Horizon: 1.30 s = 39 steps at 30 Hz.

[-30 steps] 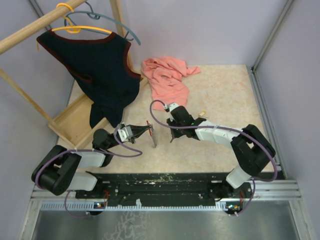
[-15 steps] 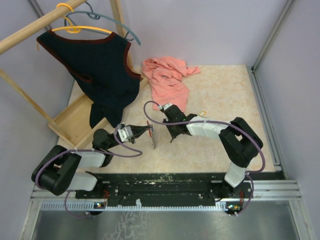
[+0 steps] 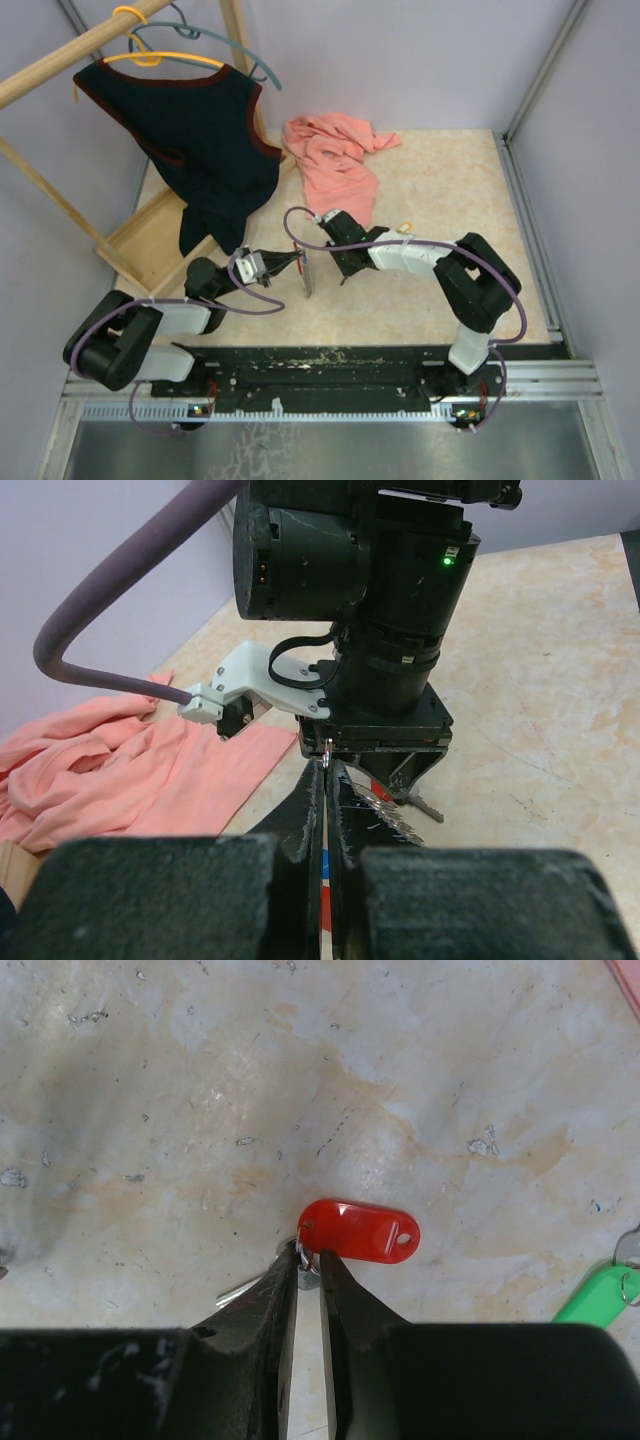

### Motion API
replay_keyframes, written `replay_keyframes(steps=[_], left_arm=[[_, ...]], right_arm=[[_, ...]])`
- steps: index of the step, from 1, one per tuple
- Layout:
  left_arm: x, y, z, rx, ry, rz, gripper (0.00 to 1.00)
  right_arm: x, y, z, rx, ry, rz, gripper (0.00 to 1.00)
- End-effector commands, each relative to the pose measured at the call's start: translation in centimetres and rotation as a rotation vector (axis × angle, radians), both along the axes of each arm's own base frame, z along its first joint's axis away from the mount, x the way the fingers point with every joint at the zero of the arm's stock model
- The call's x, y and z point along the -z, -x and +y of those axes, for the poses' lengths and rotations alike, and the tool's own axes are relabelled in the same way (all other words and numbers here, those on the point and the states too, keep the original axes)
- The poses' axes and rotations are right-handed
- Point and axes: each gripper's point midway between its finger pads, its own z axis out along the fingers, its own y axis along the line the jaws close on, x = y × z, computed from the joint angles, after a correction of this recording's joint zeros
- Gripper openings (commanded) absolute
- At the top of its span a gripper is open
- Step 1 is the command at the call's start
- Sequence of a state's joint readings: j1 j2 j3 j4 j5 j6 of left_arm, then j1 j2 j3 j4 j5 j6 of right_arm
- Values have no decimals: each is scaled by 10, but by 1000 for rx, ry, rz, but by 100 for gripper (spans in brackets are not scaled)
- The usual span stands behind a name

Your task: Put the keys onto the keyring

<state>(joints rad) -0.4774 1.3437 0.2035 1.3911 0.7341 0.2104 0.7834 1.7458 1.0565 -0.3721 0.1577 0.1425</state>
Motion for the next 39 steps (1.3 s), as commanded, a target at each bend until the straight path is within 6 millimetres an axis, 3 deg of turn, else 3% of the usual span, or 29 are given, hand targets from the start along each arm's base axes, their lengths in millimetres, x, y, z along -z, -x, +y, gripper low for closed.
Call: replay_keyframes(steps=[1, 16, 21, 28, 35, 39], left_arm=[[-12, 1, -1, 8, 19, -42, 0], [-10, 3, -3, 32, 9, -37, 0], [-8, 6, -6, 62, 3, -29, 0], [-7, 11, -9, 96, -5, -29, 0], [-6, 16, -13, 146, -14, -16, 0], [-5, 19, -16, 176, -16, -3, 0]], right_arm=[[-10, -13, 11, -5, -3, -43, 15], [-3, -11, 6, -21, 30, -34, 0], [-31, -8, 11, -134, -29, -102, 0], [-86, 2, 23, -381, -166, -303, 0], [-147, 25, 39, -682, -338, -640, 0], [-167, 47, 48, -859, -424, -821, 0]])
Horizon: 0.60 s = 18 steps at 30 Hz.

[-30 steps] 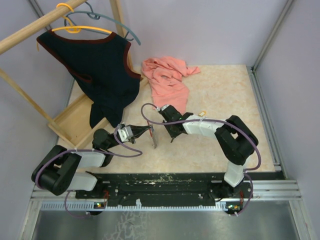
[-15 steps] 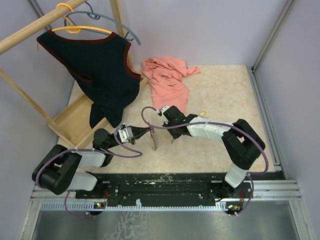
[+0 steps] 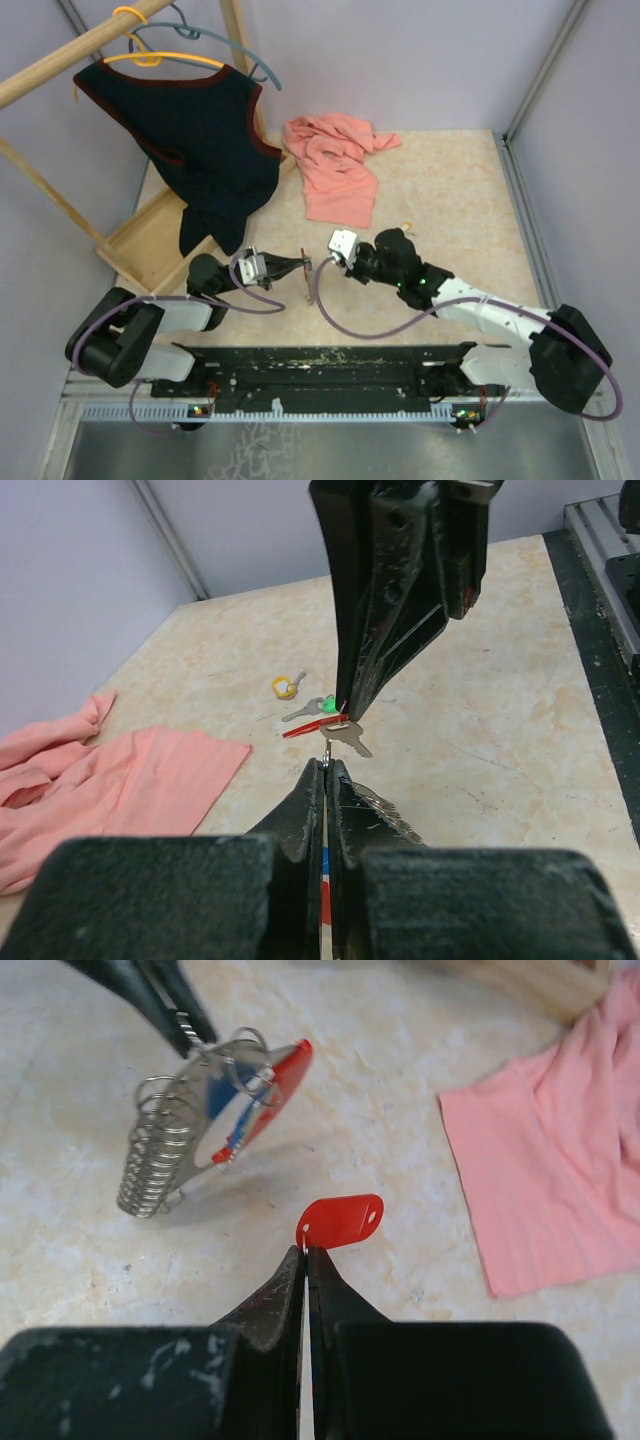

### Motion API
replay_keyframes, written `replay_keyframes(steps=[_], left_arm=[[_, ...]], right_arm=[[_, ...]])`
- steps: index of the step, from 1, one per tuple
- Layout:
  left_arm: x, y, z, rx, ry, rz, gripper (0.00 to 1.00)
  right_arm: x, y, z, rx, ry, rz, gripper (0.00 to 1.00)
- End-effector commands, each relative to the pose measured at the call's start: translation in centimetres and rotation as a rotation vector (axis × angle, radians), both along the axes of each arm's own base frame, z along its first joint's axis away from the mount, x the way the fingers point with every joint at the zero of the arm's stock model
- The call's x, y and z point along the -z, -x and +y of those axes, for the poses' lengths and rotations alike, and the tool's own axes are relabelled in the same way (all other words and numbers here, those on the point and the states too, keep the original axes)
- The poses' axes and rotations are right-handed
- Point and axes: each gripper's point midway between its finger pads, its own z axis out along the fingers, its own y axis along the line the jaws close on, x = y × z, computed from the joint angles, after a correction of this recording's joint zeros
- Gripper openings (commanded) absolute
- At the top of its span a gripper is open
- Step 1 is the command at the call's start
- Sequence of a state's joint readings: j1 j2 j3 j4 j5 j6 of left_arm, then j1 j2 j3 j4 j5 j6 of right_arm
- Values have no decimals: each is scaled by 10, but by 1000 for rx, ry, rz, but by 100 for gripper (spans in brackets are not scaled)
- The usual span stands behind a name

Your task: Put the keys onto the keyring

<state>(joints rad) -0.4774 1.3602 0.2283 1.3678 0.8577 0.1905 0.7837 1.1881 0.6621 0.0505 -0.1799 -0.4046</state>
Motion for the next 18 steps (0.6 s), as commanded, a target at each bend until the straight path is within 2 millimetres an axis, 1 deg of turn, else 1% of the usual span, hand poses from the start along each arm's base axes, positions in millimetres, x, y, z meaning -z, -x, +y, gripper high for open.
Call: replay_keyframes(steps=[1, 4, 11, 13, 14, 15, 16, 17, 18], left_arm=[[-10, 4, -6, 58, 15, -16, 0], [-9, 7, -7, 80, 16, -15, 0], [-8, 16, -9, 133, 16, -21, 0], [-9, 16, -9, 131, 17, -26, 0], [-9, 16, -9, 127, 16, -27, 0], [-9, 16, -8, 122, 16, -29, 0], [-10, 15, -8, 117, 15, -32, 0], [-10, 14, -7, 111, 13, -31, 0], [-10, 13, -7, 105, 12, -33, 0]], right_arm=[[-57, 18, 31, -264, -177, -294, 0], [-58, 27, 36, -341, -174, -307, 0], [-63, 35, 45, -433, -181, -348, 0], [-60, 39, 46, -457, -169, -316, 0], [-58, 33, 45, -429, -149, -295, 0], [-50, 18, 38, -328, -96, -238, 0], [-45, 16, 35, -298, -41, -153, 0], [-36, 17, 31, -293, 21, -62, 0], [-27, 2, 20, -189, 88, -17, 0]])
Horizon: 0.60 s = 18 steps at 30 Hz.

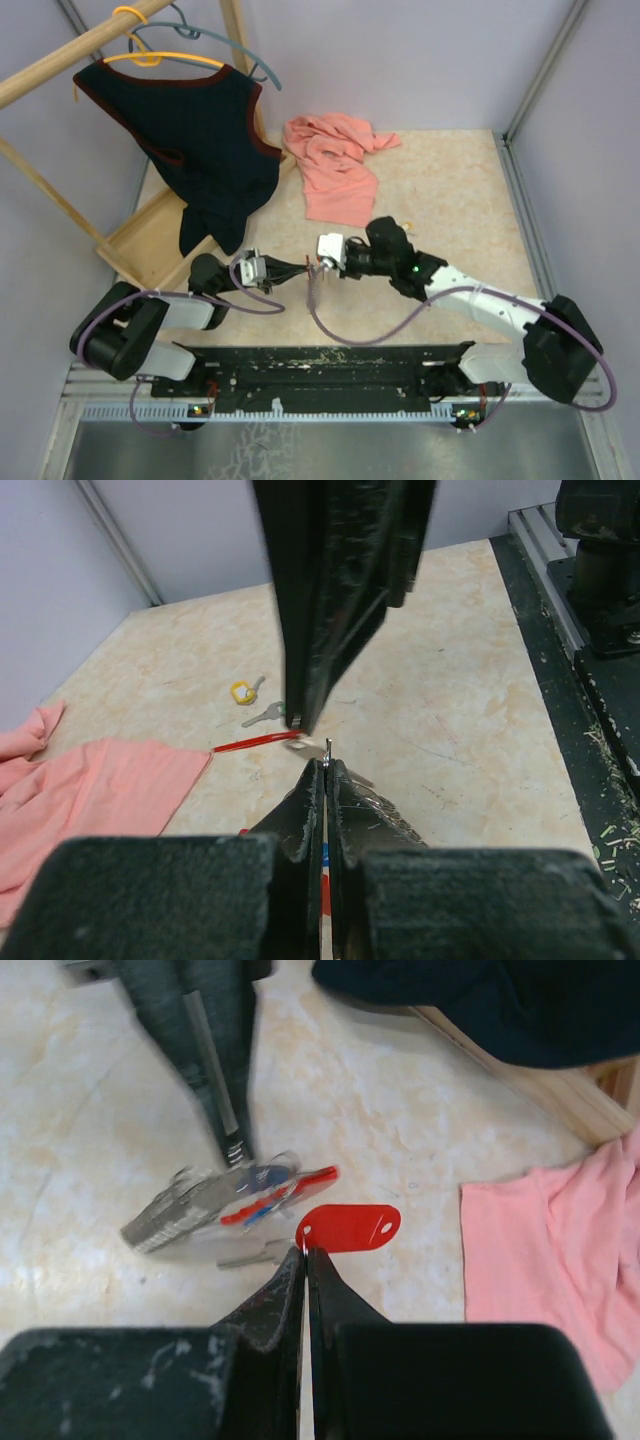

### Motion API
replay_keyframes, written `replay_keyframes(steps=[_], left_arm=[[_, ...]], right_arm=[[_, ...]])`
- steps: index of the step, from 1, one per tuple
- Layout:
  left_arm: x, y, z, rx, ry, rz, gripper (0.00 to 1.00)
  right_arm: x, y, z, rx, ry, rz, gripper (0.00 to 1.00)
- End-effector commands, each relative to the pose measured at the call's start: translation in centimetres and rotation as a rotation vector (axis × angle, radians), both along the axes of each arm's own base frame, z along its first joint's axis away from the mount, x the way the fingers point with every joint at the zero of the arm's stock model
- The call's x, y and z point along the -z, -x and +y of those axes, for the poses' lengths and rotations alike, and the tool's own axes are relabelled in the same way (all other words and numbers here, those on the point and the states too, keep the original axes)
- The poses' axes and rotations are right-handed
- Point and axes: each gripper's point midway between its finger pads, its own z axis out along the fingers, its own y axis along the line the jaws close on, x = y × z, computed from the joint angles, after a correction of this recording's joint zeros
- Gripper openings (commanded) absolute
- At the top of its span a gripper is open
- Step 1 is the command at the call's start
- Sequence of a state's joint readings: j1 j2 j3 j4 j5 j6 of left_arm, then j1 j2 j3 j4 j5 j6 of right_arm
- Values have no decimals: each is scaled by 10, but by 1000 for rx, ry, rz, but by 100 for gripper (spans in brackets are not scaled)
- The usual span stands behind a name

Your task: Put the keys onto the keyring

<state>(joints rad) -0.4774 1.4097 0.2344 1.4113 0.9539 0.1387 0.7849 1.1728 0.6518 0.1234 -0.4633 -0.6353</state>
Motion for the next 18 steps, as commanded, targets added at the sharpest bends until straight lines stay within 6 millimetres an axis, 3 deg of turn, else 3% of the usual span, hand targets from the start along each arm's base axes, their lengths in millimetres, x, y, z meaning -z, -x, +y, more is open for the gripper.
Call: replay_keyframes(steps=[1, 3, 5, 7, 9, 11, 13, 16, 18], left_arm=[[-18, -2, 0, -5, 27, -72, 0], [-18, -4, 0, -16, 27, -70, 0], [-19, -5, 0, -21, 29, -70, 0], [-19, -6, 1, -30, 28, -68, 0], [-19, -8, 1, -41, 27, -70, 0], [-19, -10, 2, -53, 26, -71, 0], [-19, -11, 2, -60, 25, -69, 0], [-19, -12, 3, -70, 24, -70, 0], [-19, -13, 3, -69, 24, -70, 0]], right_arm=[[2, -41, -20, 307, 183, 174, 0], [6, -27, -15, 206, 200, 341, 0], [11, -52, -24, 421, 190, 357, 0], [16, -24, -14, 242, 259, 467, 0], [26, -41, -23, 424, 300, 497, 0], [30, -23, -15, 300, 328, 612, 0], [42, -52, -33, 547, 340, 580, 0], [43, -6, -10, 223, 319, 753, 0], [55, 4, -7, 195, 352, 807, 0]])
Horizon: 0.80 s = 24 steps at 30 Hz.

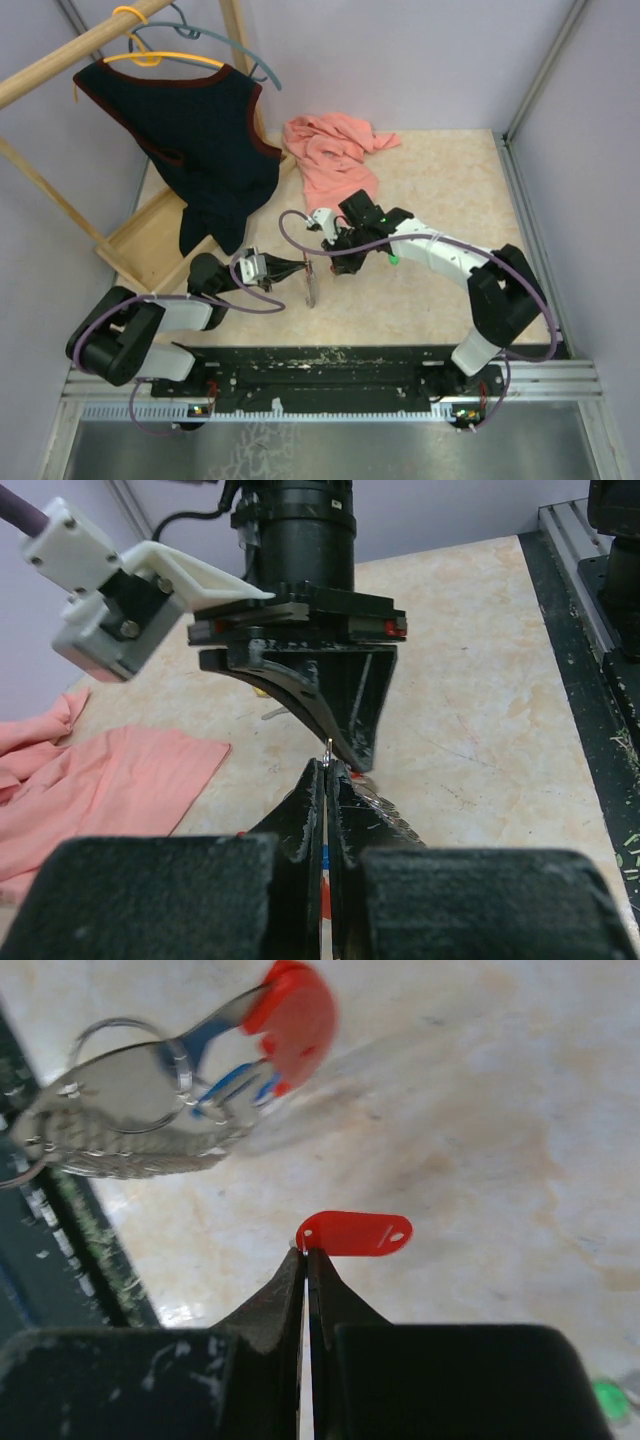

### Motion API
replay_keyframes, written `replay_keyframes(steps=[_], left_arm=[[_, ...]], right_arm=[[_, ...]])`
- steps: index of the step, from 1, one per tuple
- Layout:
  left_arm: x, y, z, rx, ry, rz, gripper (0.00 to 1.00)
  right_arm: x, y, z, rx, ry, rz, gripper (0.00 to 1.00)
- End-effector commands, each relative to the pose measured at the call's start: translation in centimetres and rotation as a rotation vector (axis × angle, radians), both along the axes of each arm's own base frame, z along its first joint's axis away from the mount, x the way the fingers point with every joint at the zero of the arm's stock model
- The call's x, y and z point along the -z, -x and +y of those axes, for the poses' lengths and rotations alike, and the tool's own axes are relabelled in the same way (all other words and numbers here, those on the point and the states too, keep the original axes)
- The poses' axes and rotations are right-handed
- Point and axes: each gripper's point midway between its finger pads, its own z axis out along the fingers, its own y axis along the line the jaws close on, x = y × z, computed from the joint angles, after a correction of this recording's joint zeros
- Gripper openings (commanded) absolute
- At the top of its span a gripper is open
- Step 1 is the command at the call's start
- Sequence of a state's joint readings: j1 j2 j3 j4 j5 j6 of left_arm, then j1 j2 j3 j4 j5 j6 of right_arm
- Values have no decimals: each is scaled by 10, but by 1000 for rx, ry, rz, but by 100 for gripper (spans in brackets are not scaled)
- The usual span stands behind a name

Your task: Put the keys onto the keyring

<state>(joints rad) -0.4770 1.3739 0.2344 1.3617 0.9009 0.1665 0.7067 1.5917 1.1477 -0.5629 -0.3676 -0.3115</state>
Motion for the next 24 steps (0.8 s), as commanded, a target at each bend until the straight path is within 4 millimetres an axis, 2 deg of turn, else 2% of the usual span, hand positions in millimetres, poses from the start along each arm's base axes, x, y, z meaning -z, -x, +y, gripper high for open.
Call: replay_keyframes(steps=[1, 2, 3, 7, 9, 11, 13, 17, 20, 22, 24], left_arm=[[-17, -4, 0, -13, 23, -61, 0], [-17, -3, 0, -10, 23, -62, 0], [-17, -2, 0, -9, 24, -64, 0], [-19, -2, 1, -15, 23, -71, 0], [-19, -3, 1, -17, 22, -70, 0], [-18, -3, 1, -17, 21, -67, 0], [-18, -3, 1, -21, 22, -67, 0], [-19, -6, 2, -36, 27, -68, 0], [-18, -6, 2, -35, 30, -65, 0], [-19, -5, 2, -35, 33, -68, 0], [-21, -5, 3, -41, 38, -75, 0]], right_arm=[[-6, 41, 22, -163, -142, 239, 0], [-11, 51, 29, -225, -266, 333, 0], [-9, 49, 31, -198, -310, 363, 0], [15, 42, 27, -152, -334, 425, 0], [38, 26, 15, -44, -253, 443, 0], [59, 2, -2, 111, -166, 405, 0], [64, -19, -17, 234, -109, 323, 0], [53, -42, -36, 346, -51, 156, 0], [45, -41, -36, 347, -50, 141, 0], [28, -28, -23, 239, -87, 140, 0], [10, -42, -28, 308, -59, -17, 0]])
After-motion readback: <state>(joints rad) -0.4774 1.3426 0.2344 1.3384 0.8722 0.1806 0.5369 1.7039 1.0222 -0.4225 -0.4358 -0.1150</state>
